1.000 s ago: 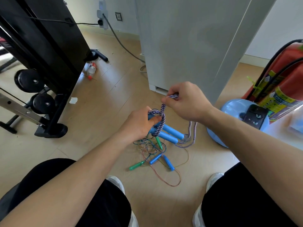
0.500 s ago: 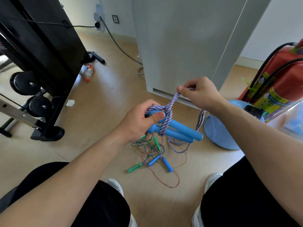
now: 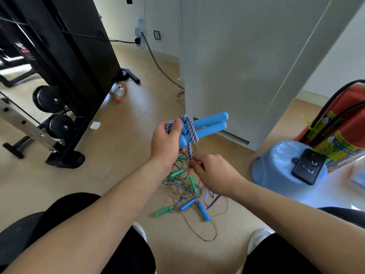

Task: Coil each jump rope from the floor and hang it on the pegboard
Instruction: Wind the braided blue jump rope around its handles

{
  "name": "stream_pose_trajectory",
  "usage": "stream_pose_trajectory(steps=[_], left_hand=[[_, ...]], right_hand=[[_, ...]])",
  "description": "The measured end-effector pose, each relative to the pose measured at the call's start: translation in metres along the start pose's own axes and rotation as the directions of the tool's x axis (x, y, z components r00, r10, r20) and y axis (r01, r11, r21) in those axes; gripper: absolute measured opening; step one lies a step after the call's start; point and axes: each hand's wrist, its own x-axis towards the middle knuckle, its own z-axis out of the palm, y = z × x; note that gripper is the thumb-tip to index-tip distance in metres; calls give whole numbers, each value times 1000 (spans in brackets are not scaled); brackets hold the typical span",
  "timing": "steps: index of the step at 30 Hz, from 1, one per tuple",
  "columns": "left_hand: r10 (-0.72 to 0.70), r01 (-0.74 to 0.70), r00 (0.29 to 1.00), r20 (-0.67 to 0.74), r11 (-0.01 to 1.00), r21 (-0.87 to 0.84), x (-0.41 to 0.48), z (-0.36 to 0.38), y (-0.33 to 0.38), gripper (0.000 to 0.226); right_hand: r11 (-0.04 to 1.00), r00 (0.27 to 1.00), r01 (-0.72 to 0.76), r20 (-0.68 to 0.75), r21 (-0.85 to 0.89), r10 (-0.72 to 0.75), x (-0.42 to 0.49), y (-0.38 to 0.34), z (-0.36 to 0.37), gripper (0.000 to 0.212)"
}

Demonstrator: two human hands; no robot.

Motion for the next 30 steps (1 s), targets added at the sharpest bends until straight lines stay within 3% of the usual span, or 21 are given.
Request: stream_pose_trajectory(steps=[4, 9, 13, 18, 21, 25, 28, 30], left_hand=[[70, -58, 996, -57, 979, 196, 3, 0, -9, 28], [200, -187, 980, 16, 880, 437, 10, -7, -9, 16], [254, -324, 946, 201, 751, 575, 1, -5, -17, 15], [305, -539, 829, 469, 658, 526, -9, 0, -19, 20], [258, -561, 776, 575, 699, 443, -17, 2, -13, 18], [203, -457, 800, 565, 817, 353, -21, 0, 3, 19], [140, -335, 831, 538, 898, 284, -27, -2, 9, 42], [103, -314, 835, 541, 896, 314, -30, -2, 7, 51]], right_hand=[[986, 998, 47, 54, -161, -39, -4, -9, -4, 33], [999, 998, 30, 50, -10, -30, -3, -5, -17, 41], [999, 997, 18, 81, 32, -21, -5, -4, -37, 42], [1000, 998, 14, -66, 28, -12, 2, 26, -74, 38], [999, 994, 13, -110, 48, -7, 5, 46, -81, 38], [984, 994, 50, -108, 170, -32, 7, 60, -87, 34], [965, 993, 86, -103, 249, -62, 6, 62, -87, 41], [959, 992, 98, -104, 267, -72, 5, 61, -86, 34]])
